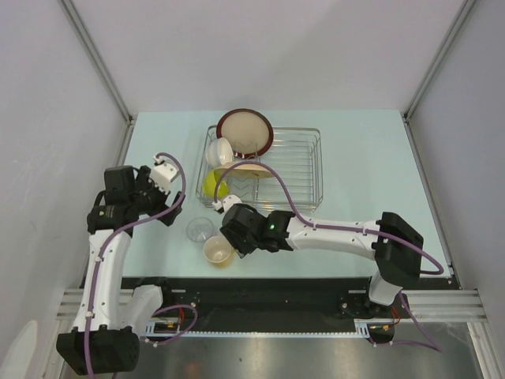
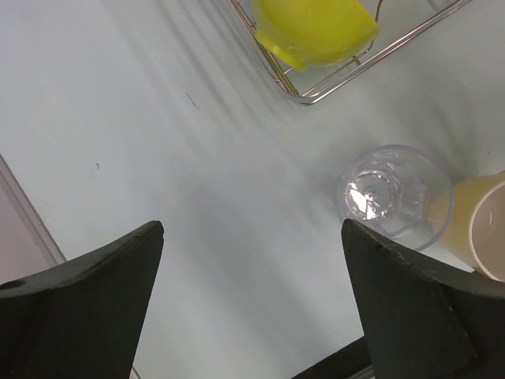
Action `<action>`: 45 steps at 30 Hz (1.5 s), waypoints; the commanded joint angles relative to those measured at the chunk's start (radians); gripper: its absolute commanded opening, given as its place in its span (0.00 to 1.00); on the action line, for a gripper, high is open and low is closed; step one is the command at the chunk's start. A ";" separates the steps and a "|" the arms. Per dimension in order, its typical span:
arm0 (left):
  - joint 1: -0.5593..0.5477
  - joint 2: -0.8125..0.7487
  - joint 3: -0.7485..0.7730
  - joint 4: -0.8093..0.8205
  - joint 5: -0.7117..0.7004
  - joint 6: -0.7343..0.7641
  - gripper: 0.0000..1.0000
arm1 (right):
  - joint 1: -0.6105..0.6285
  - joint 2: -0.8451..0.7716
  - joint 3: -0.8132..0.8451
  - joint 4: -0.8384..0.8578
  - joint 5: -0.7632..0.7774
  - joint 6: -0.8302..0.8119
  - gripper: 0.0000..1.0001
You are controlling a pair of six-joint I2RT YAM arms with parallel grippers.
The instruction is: Load the mixed dishes into the dish rack
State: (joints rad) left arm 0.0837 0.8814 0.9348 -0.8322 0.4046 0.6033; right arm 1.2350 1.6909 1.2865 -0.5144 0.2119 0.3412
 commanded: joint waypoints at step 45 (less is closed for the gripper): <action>0.007 -0.009 0.013 -0.024 0.043 0.084 1.00 | -0.074 0.088 0.077 0.139 -0.240 -0.024 0.47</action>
State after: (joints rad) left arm 0.0837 0.8936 0.9447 -0.8665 0.4313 0.6567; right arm 1.1610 1.7515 1.3201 -0.4137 -0.0177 0.3416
